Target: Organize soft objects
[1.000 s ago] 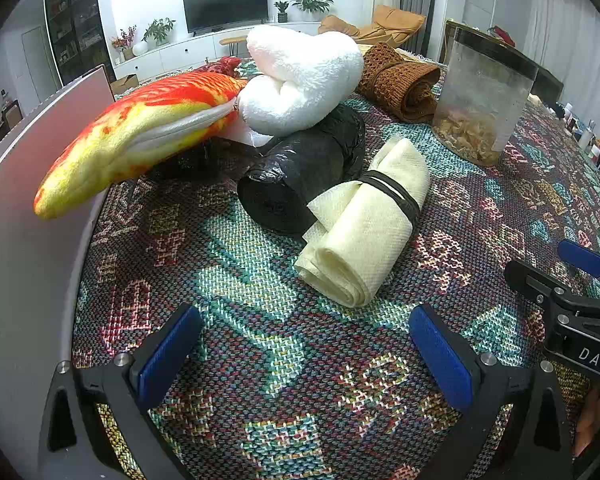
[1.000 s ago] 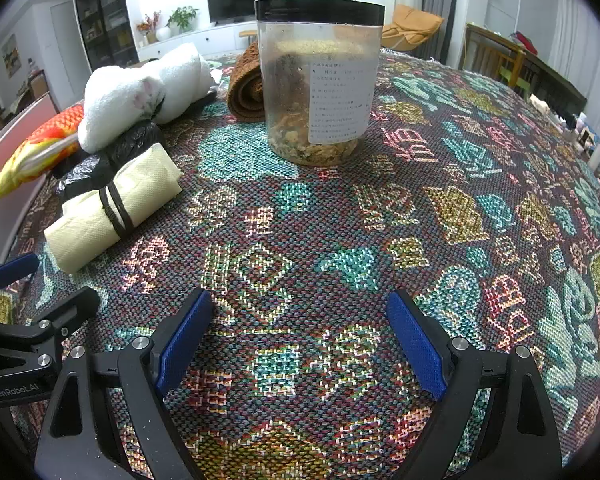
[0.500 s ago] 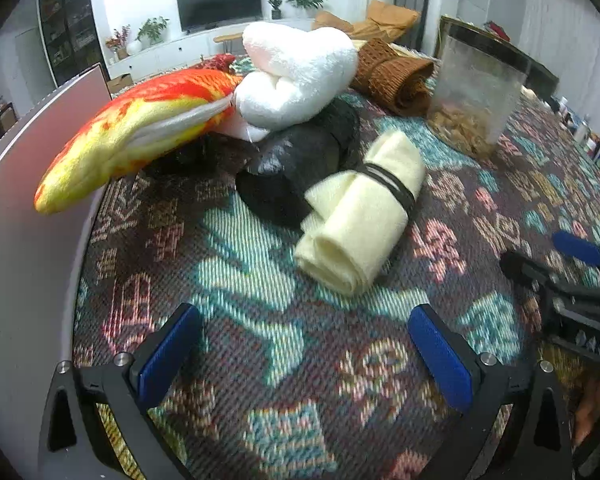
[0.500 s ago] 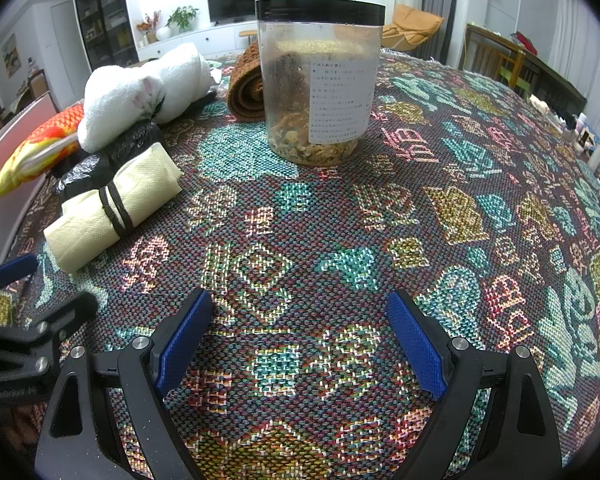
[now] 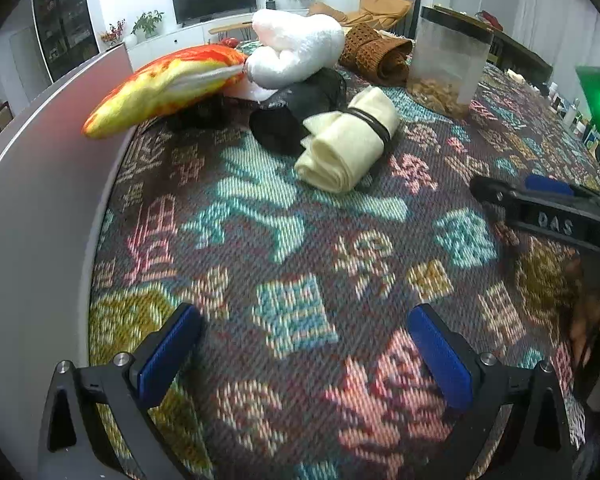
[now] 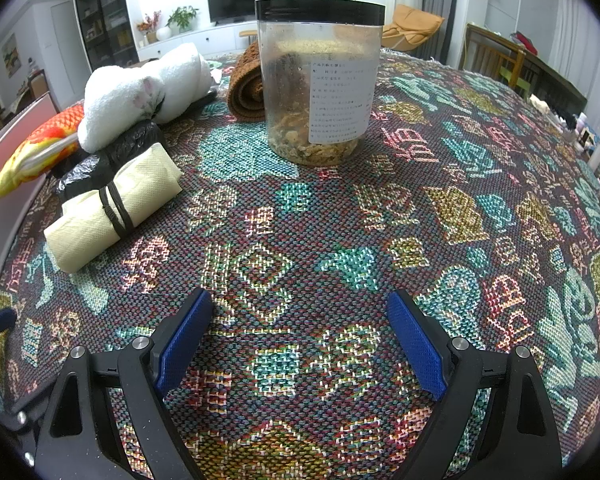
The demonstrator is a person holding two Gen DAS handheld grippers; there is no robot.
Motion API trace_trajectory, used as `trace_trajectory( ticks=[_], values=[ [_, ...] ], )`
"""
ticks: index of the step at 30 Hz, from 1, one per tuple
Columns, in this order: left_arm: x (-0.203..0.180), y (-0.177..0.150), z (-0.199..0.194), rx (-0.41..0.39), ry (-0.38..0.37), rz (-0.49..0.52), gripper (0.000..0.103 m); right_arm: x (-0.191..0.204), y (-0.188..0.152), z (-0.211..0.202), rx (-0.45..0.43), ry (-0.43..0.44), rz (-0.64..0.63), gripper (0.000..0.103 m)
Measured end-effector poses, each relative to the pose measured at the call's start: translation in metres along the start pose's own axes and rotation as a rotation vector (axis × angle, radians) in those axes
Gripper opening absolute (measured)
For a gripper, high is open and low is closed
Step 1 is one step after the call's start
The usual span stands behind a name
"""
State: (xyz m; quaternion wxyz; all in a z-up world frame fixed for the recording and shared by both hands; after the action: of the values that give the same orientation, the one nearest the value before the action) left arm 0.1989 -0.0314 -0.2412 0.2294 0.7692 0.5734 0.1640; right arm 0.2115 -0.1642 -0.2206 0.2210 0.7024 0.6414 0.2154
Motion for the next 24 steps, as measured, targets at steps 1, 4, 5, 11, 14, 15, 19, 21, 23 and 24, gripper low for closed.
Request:
trace_trajectory(
  ticks=[1, 4, 5, 11, 14, 15, 19, 21, 23, 24],
  values=[
    [0.000, -0.004, -0.003, -0.001, 0.000, 0.002, 0.103, 0.000, 0.000, 0.000, 0.000, 0.004, 0.001, 0.092],
    [-0.001, -0.015, -0.010, 0.008, -0.008, 0.008, 0.103, 0.002, 0.000, 0.000, 0.007, 0.015, -0.002, 0.095],
    [0.000, -0.019, -0.013, 0.008, -0.012, 0.012, 0.103, 0.003, 0.000, 0.002, 0.017, 0.017, -0.014, 0.096],
    [-0.001, -0.035, -0.025, -0.040, -0.023, 0.032, 0.103, 0.053, 0.027, -0.006, 0.120, 0.340, 0.124, 0.095],
    [-0.001, -0.036, -0.026, -0.055, -0.019, 0.027, 0.103, 0.101, 0.042, 0.009, 0.170, 0.374, 0.072, 0.095],
    [-0.001, -0.036, -0.026, -0.057, -0.018, 0.025, 0.103, 0.114, 0.045, 0.015, 0.183, 0.376, 0.057, 0.094],
    [-0.002, -0.038, -0.028, -0.066, -0.021, 0.031, 0.103, 0.135, 0.054, 0.037, 0.166, 0.248, -0.064, 0.088],
    [-0.001, -0.038, -0.028, -0.068, -0.027, 0.039, 0.103, 0.127, 0.052, 0.032, 0.152, 0.245, -0.068, 0.066],
    [-0.002, -0.039, -0.029, -0.072, -0.028, 0.041, 0.103, 0.110, 0.042, 0.022, 0.150, 0.247, -0.085, 0.046],
    [-0.002, -0.039, -0.029, -0.075, -0.027, 0.039, 0.103, 0.099, 0.038, 0.017, 0.141, 0.227, -0.100, 0.046]
  ],
)
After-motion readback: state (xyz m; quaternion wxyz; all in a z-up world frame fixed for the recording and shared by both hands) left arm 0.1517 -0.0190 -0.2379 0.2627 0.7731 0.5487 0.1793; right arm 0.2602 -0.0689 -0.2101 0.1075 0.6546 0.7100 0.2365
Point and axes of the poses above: each gripper's, at about its wrist camera, not at the fingertips, and z roughly the way its jaws point, x to its left, y to its top, the point moved 9 cm from there along z, roughly the way its jaws point
